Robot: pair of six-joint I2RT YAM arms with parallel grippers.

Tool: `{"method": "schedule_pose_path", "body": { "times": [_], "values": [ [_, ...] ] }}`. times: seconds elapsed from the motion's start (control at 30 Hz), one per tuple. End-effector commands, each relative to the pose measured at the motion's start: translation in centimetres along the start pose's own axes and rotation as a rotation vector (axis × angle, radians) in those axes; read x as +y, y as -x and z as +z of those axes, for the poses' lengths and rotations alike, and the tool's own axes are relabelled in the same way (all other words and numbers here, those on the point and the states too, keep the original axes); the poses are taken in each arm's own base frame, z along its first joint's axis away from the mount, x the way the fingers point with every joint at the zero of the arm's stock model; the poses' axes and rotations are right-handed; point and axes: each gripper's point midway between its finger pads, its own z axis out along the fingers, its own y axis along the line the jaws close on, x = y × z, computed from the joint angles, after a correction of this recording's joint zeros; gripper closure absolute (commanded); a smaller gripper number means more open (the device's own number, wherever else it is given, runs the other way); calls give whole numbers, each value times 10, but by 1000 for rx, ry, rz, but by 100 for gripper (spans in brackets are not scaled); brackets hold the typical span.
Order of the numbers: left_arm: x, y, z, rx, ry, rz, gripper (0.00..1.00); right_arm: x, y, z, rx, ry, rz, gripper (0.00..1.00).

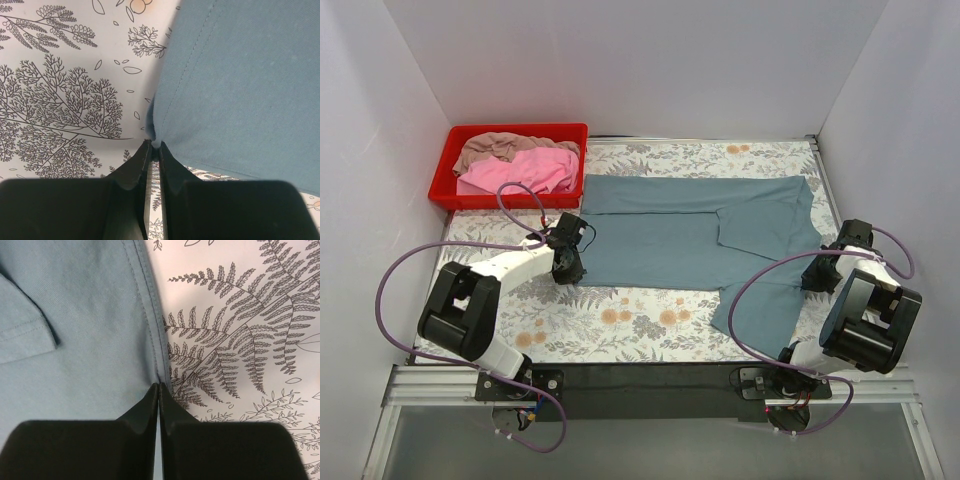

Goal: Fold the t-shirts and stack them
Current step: Fold the tshirt

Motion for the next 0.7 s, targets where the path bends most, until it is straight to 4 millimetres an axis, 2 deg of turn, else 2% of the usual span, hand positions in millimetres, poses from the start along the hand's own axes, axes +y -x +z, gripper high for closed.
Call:
{"method": "schedule_pose_path", "body": {
  "times": [0.0,0.07,0.17,0.4,0.5,0.67],
  "values": [
    [20,-15,7,30,63,23,100,-8,-18,-5,59,-32,3,94],
    [19,-13,6,26,61,24,100,-7,-19,-4,64,-20,-7,99],
    [20,-13,6,22,64,23,100,-7,-22,-2,81,-16,-4,99],
    [16,-10,0,11,44,6,100,-11,4,-25,13,-65,11,99],
    [14,-7,-9,2,28,-16,100,-9,0,-31,24,-49,-3,99],
    [12,-7,-25,2,-3,-45,100,-17,-12,-39,24,-68,-21,99]
  ]
}}
